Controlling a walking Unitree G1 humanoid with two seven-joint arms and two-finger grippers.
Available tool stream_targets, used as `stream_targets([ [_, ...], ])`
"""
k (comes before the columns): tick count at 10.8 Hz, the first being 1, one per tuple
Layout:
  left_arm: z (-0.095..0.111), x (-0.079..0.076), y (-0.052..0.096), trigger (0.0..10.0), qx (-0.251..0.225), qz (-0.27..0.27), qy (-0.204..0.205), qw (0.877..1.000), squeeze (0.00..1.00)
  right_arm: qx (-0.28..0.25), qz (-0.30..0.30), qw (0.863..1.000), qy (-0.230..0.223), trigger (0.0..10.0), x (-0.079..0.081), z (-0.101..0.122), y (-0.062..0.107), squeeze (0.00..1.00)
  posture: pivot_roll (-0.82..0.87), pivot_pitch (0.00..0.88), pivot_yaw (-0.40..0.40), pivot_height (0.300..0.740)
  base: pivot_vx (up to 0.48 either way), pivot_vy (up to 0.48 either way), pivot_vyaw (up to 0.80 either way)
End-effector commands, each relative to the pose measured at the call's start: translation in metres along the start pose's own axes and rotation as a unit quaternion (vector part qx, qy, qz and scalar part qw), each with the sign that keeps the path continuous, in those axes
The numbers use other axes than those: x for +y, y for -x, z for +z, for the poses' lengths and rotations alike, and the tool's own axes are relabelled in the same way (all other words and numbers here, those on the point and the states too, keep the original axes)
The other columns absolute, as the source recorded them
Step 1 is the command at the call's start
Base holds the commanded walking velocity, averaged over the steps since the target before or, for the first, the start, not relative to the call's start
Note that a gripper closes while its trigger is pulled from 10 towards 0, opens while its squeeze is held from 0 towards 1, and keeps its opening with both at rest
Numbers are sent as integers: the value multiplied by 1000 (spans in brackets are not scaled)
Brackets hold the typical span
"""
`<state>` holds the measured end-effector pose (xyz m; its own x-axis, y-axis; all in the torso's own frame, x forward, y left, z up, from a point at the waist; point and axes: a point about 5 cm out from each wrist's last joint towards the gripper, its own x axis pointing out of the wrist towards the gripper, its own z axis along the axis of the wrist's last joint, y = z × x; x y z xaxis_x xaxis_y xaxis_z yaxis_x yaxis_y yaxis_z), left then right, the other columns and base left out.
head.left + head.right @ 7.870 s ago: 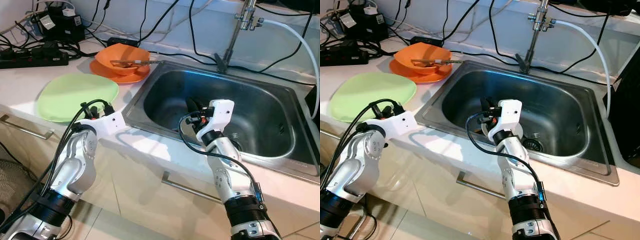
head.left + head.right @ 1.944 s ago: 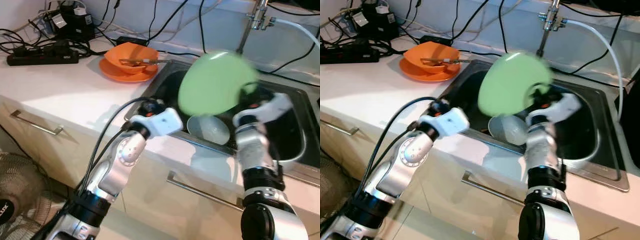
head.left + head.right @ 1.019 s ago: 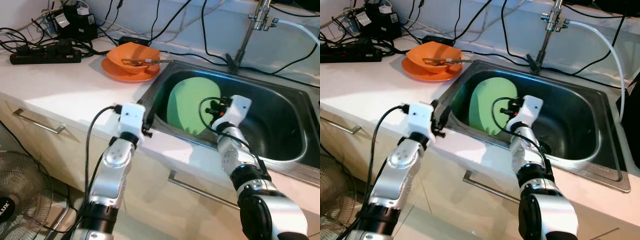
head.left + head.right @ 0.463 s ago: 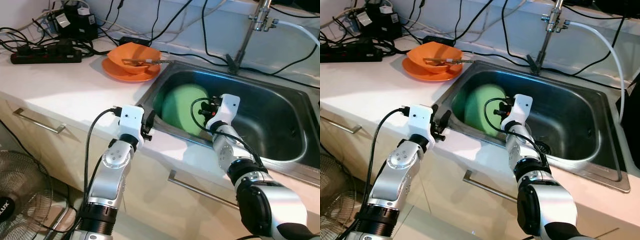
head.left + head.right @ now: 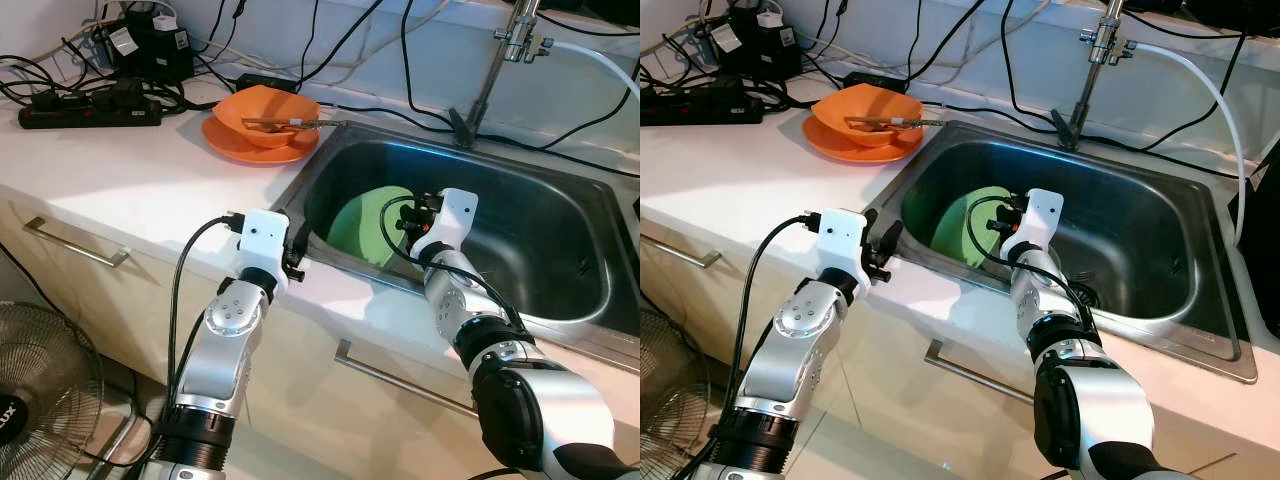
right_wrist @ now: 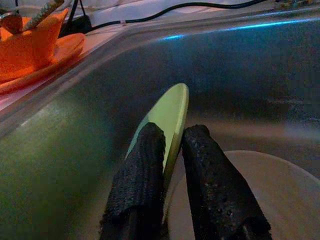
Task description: Kitchen organization
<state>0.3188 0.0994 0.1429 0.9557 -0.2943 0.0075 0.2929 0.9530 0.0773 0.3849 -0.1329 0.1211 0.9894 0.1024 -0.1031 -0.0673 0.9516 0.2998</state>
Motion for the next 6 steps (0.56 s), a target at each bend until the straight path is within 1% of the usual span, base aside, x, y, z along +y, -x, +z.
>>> stream_targets([
  [1,0,-2,1,10000,0,-3,-4,1000,0,-14,10,1000,25,10000,2,12,-4,1000,272,4,-79,740,0,0,0],
  [2,0,-2,1,10000,0,-2,-8,1000,0,-30,12,998,63,10000,2,18,-4,961,271,4,-78,740,0,0,0],
  [3,-1,-3,1,10000,1,-2,-11,1000,0,-49,2,994,97,10000,0,28,-5,0,268,3,-79,740,0,0,0],
  [4,-1,-4,1,10000,3,-3,-13,1000,0,-68,-1,989,132,10000,-1,35,-5,0,264,3,-80,740,0,0,0],
  [5,-2,-5,1,10000,5,-3,-16,1000,0,-88,-3,978,191,10000,-1,42,-5,0,263,2,-81,740,0,0,0],
  [6,-2,-5,1,10000,6,-4,-17,1000,0,-96,1,974,204,10000,1,44,-5,0,264,2,-82,740,0,0,0],
])
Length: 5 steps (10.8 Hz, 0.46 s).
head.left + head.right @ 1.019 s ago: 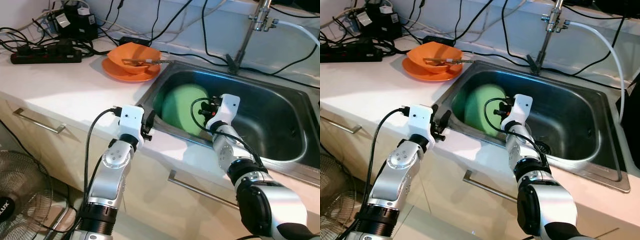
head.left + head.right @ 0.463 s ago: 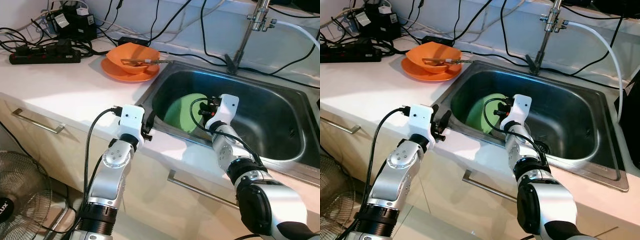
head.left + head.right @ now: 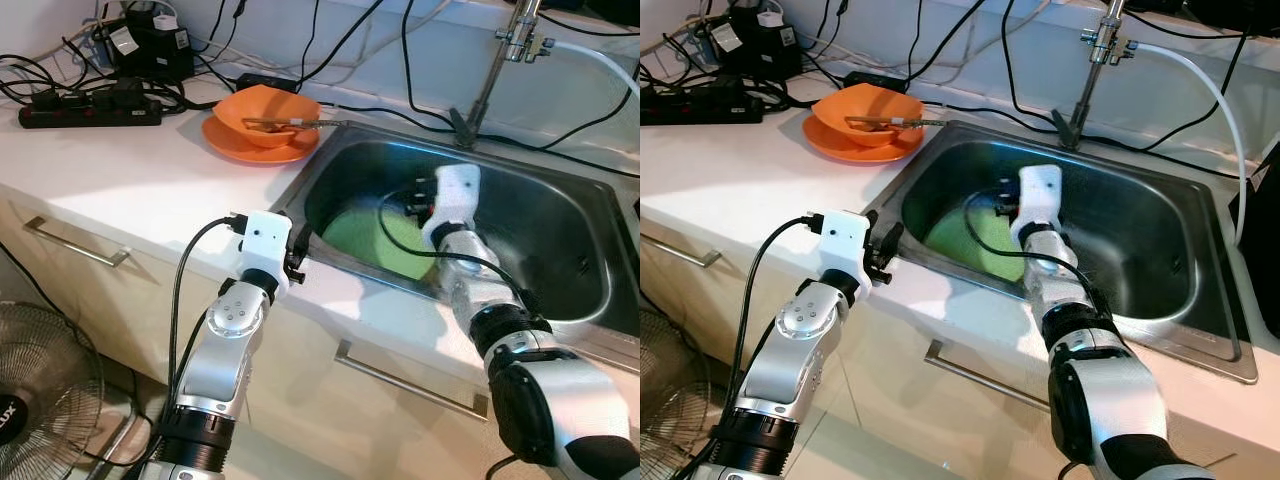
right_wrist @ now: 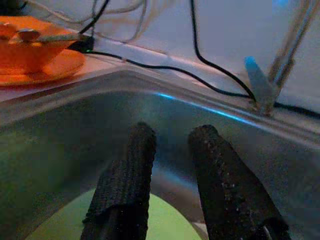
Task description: Kitchen organization
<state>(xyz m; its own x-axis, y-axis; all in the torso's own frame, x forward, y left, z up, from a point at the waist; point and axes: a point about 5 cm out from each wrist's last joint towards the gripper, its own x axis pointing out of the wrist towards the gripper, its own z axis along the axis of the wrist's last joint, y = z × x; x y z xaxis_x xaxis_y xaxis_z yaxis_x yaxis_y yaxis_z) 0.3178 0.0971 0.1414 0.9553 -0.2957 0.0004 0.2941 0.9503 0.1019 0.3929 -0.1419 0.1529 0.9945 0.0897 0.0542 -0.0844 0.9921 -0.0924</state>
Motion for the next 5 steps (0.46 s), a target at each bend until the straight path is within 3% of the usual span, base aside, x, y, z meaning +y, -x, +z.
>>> stream_targets([
  [1,-1,-3,1,10000,4,-2,-6,1000,0,-22,-1,1000,10,10000,-1,9,-2,0,264,1,-81,740,0,0,0],
  [3,3,1,1,10000,-16,11,-13,1000,0,-38,22,999,-21,10000,11,10,0,0,260,0,-79,740,0,0,0],
  [4,9,7,2,10000,-45,34,0,998,0,-65,33,997,-37,10000,15,15,1,0,257,0,-79,740,0,0,0],
  [5,13,17,4,10000,-75,68,-15,995,0,-108,43,992,-58,10000,18,20,7,0,244,0,-78,740,0,0,0],
])
